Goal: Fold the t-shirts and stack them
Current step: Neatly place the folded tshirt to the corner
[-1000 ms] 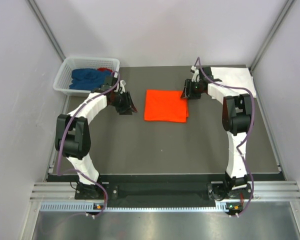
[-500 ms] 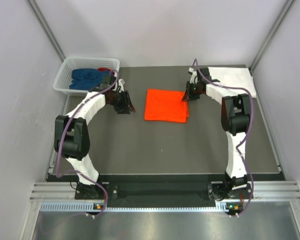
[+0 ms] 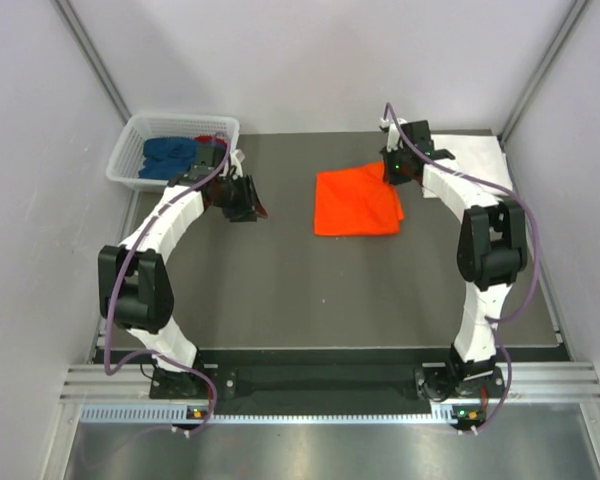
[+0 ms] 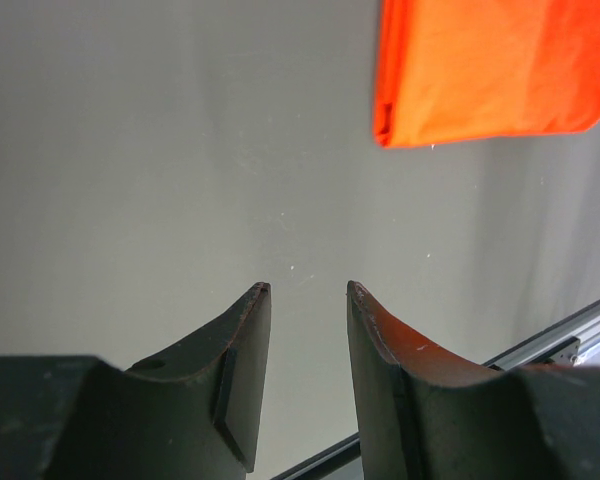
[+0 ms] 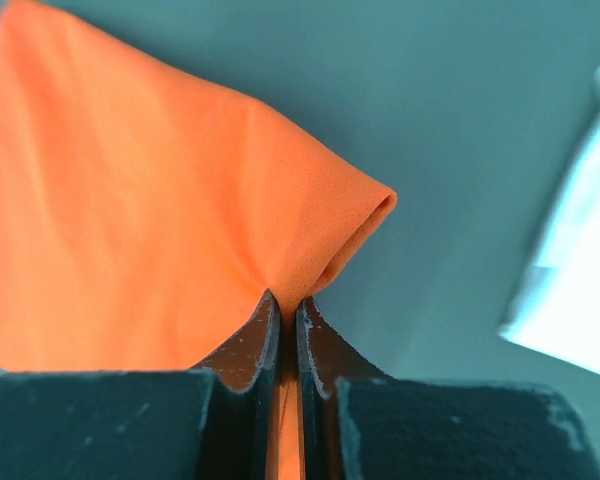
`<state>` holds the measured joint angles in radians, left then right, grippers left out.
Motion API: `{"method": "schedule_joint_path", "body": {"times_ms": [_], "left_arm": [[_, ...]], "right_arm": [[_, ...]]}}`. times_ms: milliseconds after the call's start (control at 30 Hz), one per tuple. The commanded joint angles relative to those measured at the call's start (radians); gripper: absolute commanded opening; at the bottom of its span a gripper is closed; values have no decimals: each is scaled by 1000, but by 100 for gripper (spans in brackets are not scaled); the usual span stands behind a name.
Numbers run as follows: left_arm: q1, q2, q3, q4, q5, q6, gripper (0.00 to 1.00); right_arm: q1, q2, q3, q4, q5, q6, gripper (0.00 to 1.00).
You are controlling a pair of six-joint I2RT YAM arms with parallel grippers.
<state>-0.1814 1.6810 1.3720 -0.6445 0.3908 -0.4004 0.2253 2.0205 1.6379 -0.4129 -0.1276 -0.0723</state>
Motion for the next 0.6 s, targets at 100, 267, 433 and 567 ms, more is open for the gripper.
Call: {"method": "schedule_joint_path", "body": {"times_ms": [100,267,433,567], "left_arm": [[5,-60,-36,23,-15,28,41],[5,-52,-48,36,-7,31,41],[5,-46,-42,34,3,32,41],[5,-52,-51,45,22,29,41]], "right_arm": [[5,-91,51,11,170,-147,0],[-27,-40,147,-42,266,-221,0],[-81,-40,203,-75,290,-258,0],[-127,-55,211,-95,255,-285,0]]}}
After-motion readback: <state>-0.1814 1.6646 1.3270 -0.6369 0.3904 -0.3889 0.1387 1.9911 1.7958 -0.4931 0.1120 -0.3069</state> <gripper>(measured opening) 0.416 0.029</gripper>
